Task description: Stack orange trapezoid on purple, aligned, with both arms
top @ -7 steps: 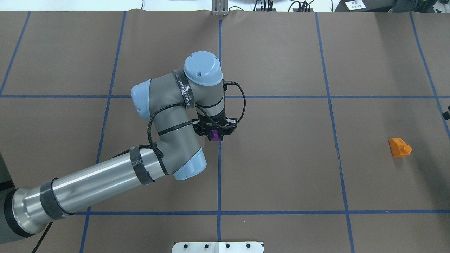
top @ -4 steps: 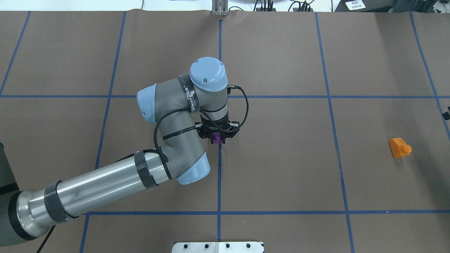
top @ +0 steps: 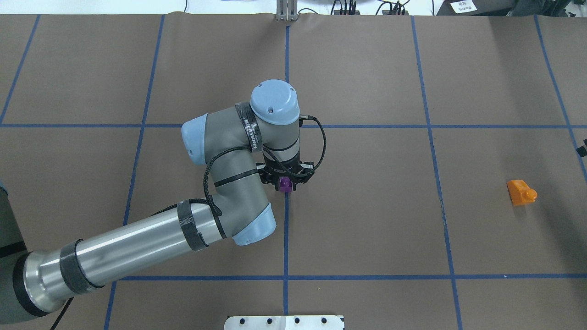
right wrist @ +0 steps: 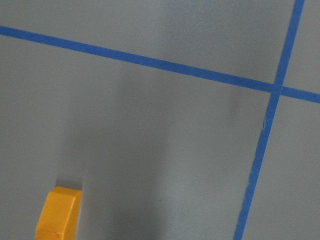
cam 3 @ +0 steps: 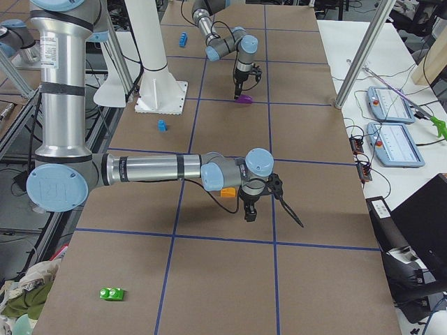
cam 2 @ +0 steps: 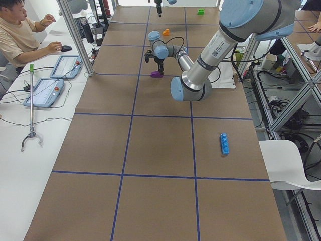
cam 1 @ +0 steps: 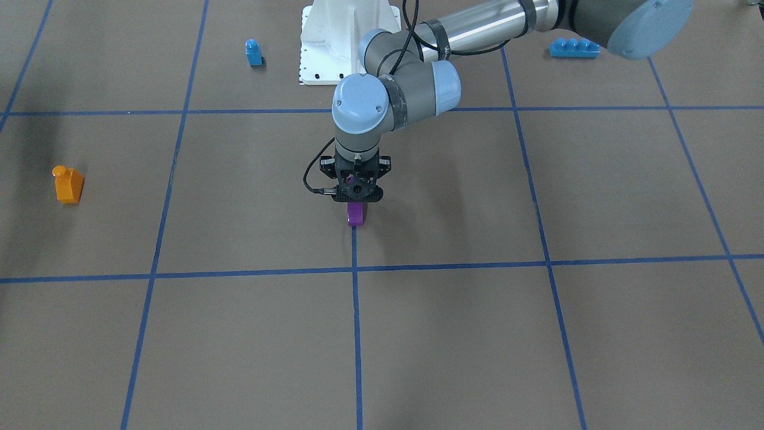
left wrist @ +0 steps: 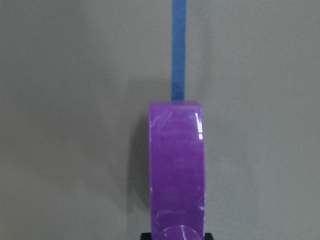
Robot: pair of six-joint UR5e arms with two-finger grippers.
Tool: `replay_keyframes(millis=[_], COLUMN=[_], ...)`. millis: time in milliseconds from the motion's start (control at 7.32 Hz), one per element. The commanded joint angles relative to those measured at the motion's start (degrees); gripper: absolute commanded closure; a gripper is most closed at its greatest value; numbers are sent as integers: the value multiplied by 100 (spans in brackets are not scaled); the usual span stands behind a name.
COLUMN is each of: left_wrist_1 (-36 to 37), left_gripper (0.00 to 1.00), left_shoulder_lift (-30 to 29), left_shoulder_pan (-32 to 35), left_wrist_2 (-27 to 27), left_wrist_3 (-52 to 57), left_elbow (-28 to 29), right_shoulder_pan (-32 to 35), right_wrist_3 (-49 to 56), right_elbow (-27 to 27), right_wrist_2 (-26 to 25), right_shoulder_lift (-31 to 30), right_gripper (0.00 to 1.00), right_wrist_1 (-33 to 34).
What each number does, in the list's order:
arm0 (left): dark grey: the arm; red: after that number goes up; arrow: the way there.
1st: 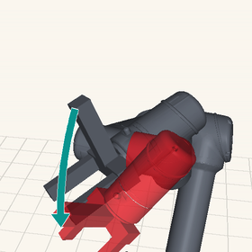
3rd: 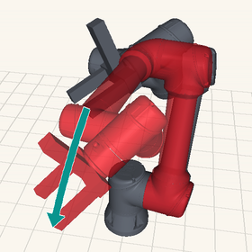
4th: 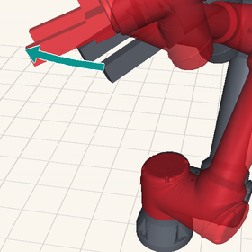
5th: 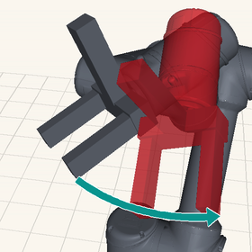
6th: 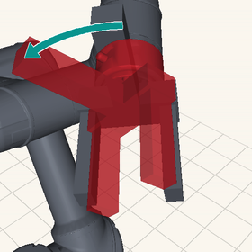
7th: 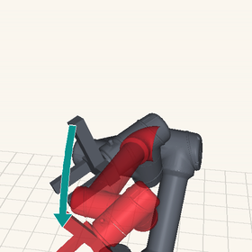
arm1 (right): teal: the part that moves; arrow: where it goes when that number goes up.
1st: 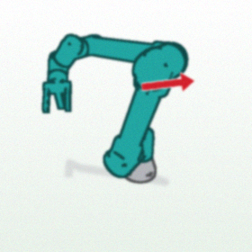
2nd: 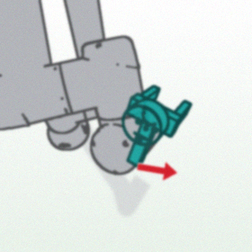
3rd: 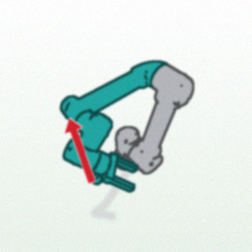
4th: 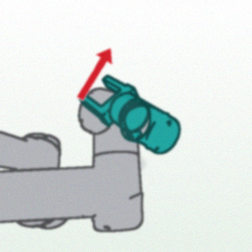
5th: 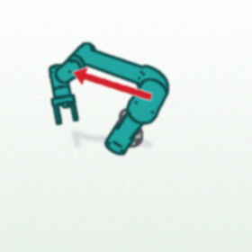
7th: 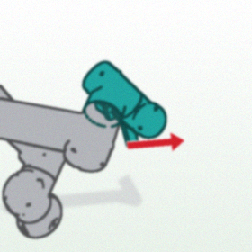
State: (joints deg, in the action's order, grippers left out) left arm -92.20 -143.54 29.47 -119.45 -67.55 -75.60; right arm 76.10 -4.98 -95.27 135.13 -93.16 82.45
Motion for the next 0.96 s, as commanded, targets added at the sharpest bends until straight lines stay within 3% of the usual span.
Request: replay_keyframes(millis=[0,273,410,547,683,820], left_wrist_1=[0,-96,-88,-88,-79,-79], left_gripper=[35,24,13,6,4,4], left_shoulder_lift=[2,-7,-7,2,2,-7], left_shoulder_pan=[-21,58,180,216,217,217], left_wrist_2=[1,1,1,1,1,1], left_wrist_3=[-3,-3,-12,-21,-30,-38], left_elbow=[2,-77,-190,-244,-253,-253], right_shoulder_pan=[-34,-191,-471,-665,-1041,-1523], right_wrist_3=[-3,-12,-203,-962,-2258,-2993], right_elbow=[-17,-61,-70,-148,-149,-141], right_wrist_2=[-4,4,-13,-22,-135,-632], right_shoulder_lift=[0,61,88,88,53,-113], right_gripper=[0,0,0,0,0,0], right_wrist_1=[-1,-1,-1,-245,-935,-1690])
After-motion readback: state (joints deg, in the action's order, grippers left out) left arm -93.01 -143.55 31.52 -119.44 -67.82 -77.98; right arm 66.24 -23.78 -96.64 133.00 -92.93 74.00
